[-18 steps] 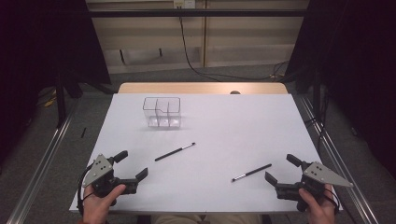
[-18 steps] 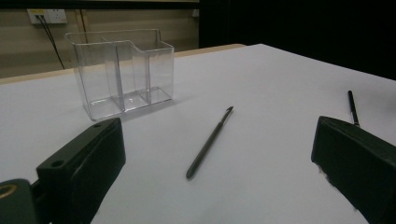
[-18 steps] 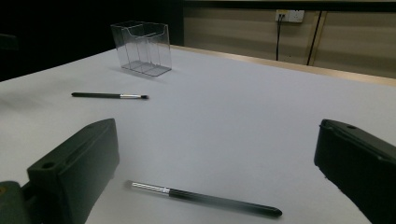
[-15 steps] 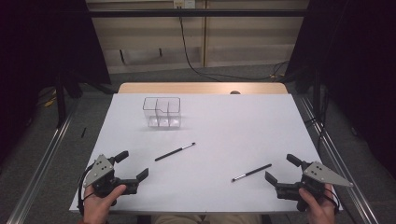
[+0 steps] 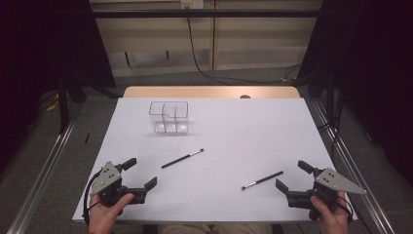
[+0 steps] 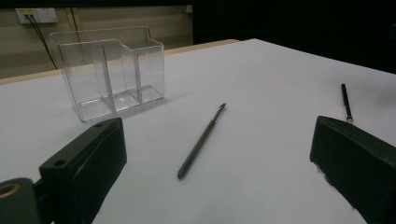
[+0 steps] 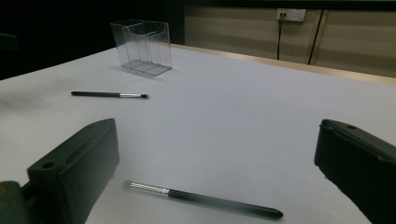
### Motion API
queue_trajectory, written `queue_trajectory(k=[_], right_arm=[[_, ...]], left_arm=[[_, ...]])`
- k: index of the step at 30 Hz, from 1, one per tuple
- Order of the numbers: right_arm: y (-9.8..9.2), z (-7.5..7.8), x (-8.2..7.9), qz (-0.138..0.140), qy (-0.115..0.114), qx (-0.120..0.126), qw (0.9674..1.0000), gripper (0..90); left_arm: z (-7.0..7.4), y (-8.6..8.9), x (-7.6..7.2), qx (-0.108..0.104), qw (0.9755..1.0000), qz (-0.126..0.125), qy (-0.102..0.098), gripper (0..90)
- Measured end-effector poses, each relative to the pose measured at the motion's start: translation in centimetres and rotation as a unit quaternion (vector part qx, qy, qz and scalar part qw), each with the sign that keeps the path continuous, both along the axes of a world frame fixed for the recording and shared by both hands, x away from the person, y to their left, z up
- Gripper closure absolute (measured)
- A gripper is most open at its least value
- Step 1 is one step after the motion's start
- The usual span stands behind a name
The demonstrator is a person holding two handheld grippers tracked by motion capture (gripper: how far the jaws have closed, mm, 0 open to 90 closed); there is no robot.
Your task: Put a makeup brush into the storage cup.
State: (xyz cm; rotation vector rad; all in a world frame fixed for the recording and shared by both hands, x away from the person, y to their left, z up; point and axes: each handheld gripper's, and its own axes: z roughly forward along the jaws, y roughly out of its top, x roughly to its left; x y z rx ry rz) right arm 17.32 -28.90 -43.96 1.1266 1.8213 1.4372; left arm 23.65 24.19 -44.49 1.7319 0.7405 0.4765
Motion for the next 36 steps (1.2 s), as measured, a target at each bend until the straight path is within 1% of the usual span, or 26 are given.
queue_trajectory(k=[2, 3, 6, 7, 8, 9, 13, 15, 16, 17, 18, 20, 23, 25, 26, 27, 29, 30, 32, 34, 35, 36], right_arm=[[0.0, 0.0, -0.1, 0.002, -0.001, -0.003, 1.0, 0.0], [0.0, 0.0, -0.1, 0.002, -0.001, -0.003, 1.0, 0.0], [0.1, 0.1, -0.2, 0.006, -0.003, -0.007, 1.0, 0.0], [0.2, 0.1, -0.2, 0.007, -0.004, -0.01, 0.9999, 0.0], [0.2, 0.1, -0.2, 0.008, -0.004, -0.012, 0.9999, 0.0], [0.2, 0.1, -0.2, 0.008, -0.003, -0.011, 0.9999, 0.0], [0.2, 0.1, -0.2, 0.007, -0.002, -0.009, 0.9999, 0.0], [0.3, 0.1, -0.1, 0.007, -0.001, -0.007, 0.9999, 0.0], [0.3, 0.1, -0.1, 0.007, -0.001, -0.006, 1.0, 0.0], [0.3, 0.1, -0.1, 0.008, 0.001, -0.008, 0.9999, 0.0], [0.3, 0.1, -0.1, 0.008, 0.001, -0.008, 0.9999, 0.0], [0.3, 0.0, 0.0, 0.009, 0.006, -0.009, 0.9999, 0.0], [0.4, 0.0, 0.0, 0.012, 0.008, -0.011, 0.9998, 0.0], [0.4, 0.0, 0.0, 0.013, 0.008, -0.01, 0.9998, 0.0], [0.4, 0.0, 0.0, 0.013, 0.008, -0.01, 0.9998, 0.0], [0.4, 0.0, 0.0, 0.014, 0.008, -0.01, 0.9998, 0.0], [0.4, 0.0, 0.0, 0.013, 0.008, -0.009, 0.9998, 0.0], [0.4, -0.1, 0.0, 0.014, 0.008, -0.009, 0.9998, 0.0], [0.4, -0.1, 0.0, 0.014, 0.008, -0.01, 0.9998, 0.0], [0.4, 0.0, 0.0, 0.014, 0.008, -0.009, 0.9998, 0.0], [0.4, 0.0, 0.0, 0.014, 0.008, -0.009, 0.9998, 0.0], [0.4, 0.0, 0.0, 0.016, 0.01, -0.011, 0.9998, 0.0]], left_arm=[[0.1, -0.1, 0.1, 0.003, 1.0, -0.006, -0.003, 3.5], [0.1, -0.2, 0.1, -0.001, 0.9999, -0.012, -0.002, 3.5], [0.1, -0.6, 0.2, 0.01, 0.9997, -0.024, 0.0, 3.5], [0.1, -0.7, 0.2, 0.007, 0.9997, -0.022, 0.001, 3.5], [0.1, -0.7, 0.2, 0.009, 0.9997, -0.024, 0.0, 3.4], [0.1, -1.0, 0.3, 0.003, 0.9996, -0.026, 0.005, 3.5], [0.0, -1.3, 0.7, 0.012, 0.9993, -0.033, 0.01, 3.3], [0.1, -1.5, 0.9, 0.011, 0.9993, -0.034, 0.011, 3.3], [0.1, -1.6, 1.0, 0.014, 0.9992, -0.036, 0.01, 3.4], [0.1, -1.7, 1.1, 0.013, 0.9992, -0.035, 0.013, 3.4], [0.2, -1.8, 1.2, 0.013, 0.9988, -0.041, 0.025, 3.4], [0.4, -2.0, 1.5, 0.011, 0.9985, -0.044, 0.031, 3.8], [0.7, -2.5, 1.8, 0.011, 0.9984, -0.049, 0.025, 4.1], [0.7, -2.6, 2.0, 0.021, 0.9986, -0.046, 0.017, 3.9], [0.6, -2.8, 2.2, 0.021, 0.9985, -0.047, 0.018, 3.9], [0.5, -3.0, 2.4, 0.025, 0.9982, -0.05, 0.022, 3.9], [0.5, -3.2, 2.6, 0.032, 0.9979, -0.051, 0.023, 3.7], [0.5, -3.4, 2.8, 0.031, 0.9976, -0.055, 0.026, 3.6], [0.6, -3.6, 3.1, 0.036, 0.9972, -0.06, 0.027, 3.4], [0.7, -3.9, 3.4, 0.034, 0.9971, -0.062, 0.029, 3.1], [0.8, -4.1, 3.6, 0.03, 0.997, -0.065, 0.028, 3.1], [0.9, -4.2, 3.7, 0.032, 0.9971, -0.064, 0.026, 3.1]])
